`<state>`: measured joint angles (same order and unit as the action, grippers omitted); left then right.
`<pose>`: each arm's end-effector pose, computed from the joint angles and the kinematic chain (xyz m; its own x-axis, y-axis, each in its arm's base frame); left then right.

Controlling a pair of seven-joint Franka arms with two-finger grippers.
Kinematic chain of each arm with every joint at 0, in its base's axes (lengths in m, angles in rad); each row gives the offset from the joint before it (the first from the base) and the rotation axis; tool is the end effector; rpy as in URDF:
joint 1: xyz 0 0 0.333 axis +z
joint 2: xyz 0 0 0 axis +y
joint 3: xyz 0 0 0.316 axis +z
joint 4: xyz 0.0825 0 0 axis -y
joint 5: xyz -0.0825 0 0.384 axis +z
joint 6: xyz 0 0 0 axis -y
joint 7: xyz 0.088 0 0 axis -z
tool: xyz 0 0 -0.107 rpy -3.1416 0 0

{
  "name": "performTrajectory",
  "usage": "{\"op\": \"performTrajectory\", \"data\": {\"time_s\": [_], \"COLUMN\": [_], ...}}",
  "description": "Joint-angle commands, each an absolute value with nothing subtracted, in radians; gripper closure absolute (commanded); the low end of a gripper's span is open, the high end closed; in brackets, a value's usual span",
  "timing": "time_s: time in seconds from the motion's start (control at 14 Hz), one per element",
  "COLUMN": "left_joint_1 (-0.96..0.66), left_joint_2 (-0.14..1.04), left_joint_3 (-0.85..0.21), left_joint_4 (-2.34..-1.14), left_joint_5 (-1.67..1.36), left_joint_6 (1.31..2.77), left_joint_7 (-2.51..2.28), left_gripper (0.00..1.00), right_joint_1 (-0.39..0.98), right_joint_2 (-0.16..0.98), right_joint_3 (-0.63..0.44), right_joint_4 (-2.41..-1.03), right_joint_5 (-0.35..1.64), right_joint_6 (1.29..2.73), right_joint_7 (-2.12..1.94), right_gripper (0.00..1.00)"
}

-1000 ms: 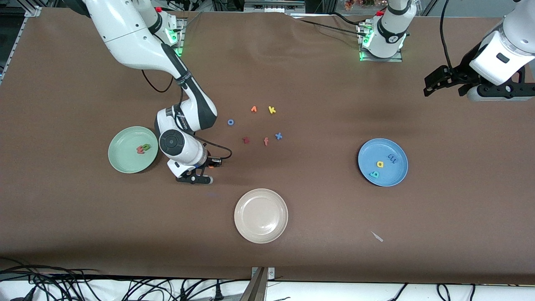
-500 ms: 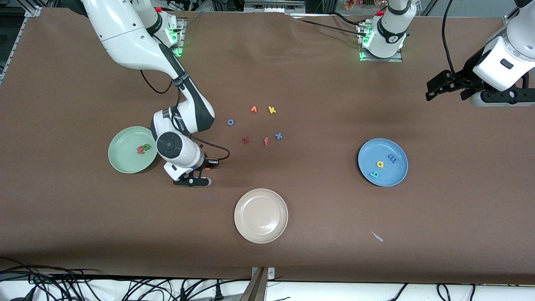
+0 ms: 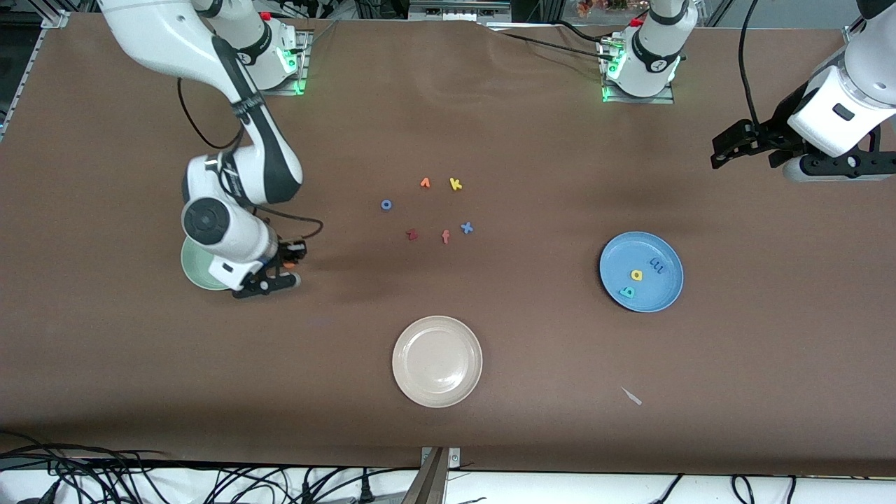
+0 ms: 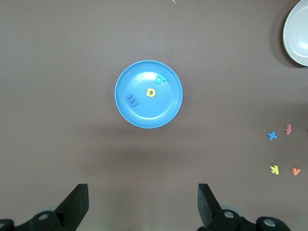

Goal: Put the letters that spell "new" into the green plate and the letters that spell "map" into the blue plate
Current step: 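Carry the orange s to the green plate and release it with the right gripper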

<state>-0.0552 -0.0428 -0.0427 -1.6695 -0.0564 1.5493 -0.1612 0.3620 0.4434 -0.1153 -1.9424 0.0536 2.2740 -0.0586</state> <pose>0.5332 -0.0590 0.5998 0.9944 0.0623 -0.0851 0.0660 -0.9970 0.0413 0.5899 0.1524 0.2457 0.9564 0.2713 -0.1083 0.2736 -0.9618 0.0062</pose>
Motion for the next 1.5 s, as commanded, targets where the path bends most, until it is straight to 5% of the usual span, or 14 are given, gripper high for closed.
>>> {"op": "performTrajectory", "data": {"time_s": [0.0, 0.21, 0.29, 0.36, 0.43, 0.79, 1.14, 1.43], "left_joint_1": [-0.061, -0.061, -0.064, -0.067, -0.067, -0.067, -0.067, -0.067], "left_joint_2": [-0.031, -0.029, -0.028, -0.029, -0.029, -0.029, -0.029, -0.031], "left_joint_3": [-0.044, -0.044, -0.044, -0.044, -0.044, -0.044, -0.044, -0.044], "left_joint_4": [-1.638, -1.637, -1.632, -1.634, -1.634, -1.634, -1.632, -1.632], "left_joint_5": [-0.031, -0.031, -0.029, -0.029, -0.029, -0.029, -0.029, -0.031], "left_joint_6": [1.519, 1.520, 1.520, 1.520, 1.519, 1.516, 1.508, 1.505], "left_joint_7": [-0.158, -0.158, -0.158, -0.156, -0.153, -0.147, -0.146, -0.147], "left_gripper": [0.00, 0.00, 0.00, 0.00, 0.00, 0.00, 0.00, 0.00], "right_joint_1": [0.364, 0.364, 0.364, 0.362, 0.359, 0.376, 0.413, 0.367], "right_joint_2": [0.348, 0.347, 0.347, 0.351, 0.353, 0.374, 0.351, 0.159], "right_joint_3": [-0.194, -0.270, -0.281, -0.281, -0.282, -0.272, -0.273, -0.151], "right_joint_4": [-2.126, -2.158, -2.161, -2.157, -2.143, -1.874, -1.752, -1.799], "right_joint_5": [0.040, 0.049, 0.048, 0.054, 0.055, 0.060, 0.058, 0.006], "right_joint_6": [2.385, 2.404, 2.398, 2.390, 2.363, 1.992, 1.755, 1.747], "right_joint_7": [-0.223, -0.331, -0.331, -0.318, -0.318, -0.212, -0.127, -0.141], "right_gripper": [0.84, 0.84, 0.74, 0.22, 0.00, 0.00, 0.00, 0.00]}}
